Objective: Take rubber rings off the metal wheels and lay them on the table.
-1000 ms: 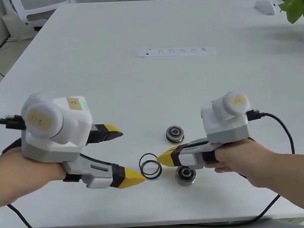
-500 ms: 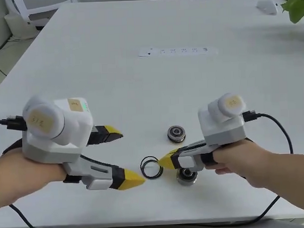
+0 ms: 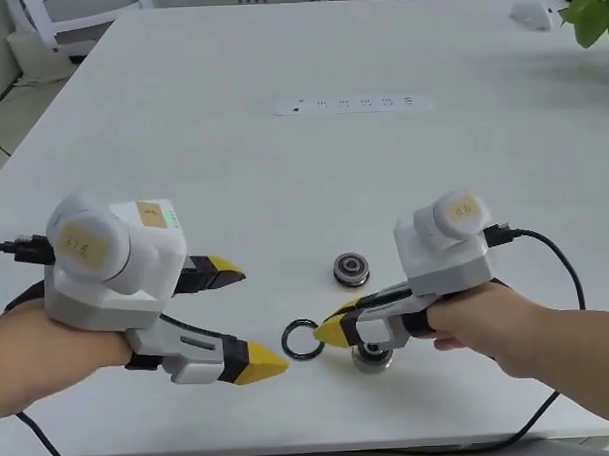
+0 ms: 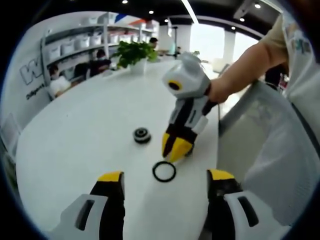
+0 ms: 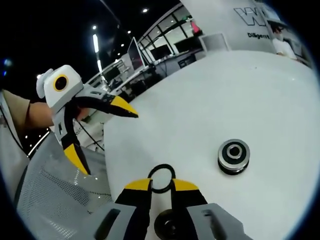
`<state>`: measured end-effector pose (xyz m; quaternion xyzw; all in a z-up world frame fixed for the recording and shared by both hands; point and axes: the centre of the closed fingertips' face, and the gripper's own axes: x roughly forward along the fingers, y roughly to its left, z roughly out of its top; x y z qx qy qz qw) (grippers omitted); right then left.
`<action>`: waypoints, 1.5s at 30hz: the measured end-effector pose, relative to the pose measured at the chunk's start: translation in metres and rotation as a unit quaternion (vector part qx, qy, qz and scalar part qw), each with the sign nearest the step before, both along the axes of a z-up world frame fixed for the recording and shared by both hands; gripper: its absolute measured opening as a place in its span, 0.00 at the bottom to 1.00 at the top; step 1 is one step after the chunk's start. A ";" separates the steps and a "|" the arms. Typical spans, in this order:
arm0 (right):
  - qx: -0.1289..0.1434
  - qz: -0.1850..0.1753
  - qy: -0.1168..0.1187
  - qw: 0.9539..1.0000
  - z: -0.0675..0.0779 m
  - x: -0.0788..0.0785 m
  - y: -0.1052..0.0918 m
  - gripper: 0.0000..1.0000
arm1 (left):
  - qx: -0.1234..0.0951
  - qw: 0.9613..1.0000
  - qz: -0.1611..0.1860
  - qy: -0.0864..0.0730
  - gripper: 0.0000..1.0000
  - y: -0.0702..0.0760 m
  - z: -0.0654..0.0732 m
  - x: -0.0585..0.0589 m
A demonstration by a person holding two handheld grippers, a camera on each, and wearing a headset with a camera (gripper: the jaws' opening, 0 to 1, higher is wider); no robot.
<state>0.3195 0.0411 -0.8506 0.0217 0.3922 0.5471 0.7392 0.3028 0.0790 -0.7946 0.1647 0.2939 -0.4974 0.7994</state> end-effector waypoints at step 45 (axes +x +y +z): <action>-0.006 -0.091 -0.102 0.991 0.017 0.062 -0.055 0.25 | 0.010 1.000 0.010 -0.012 0.60 -0.023 -0.009 0.059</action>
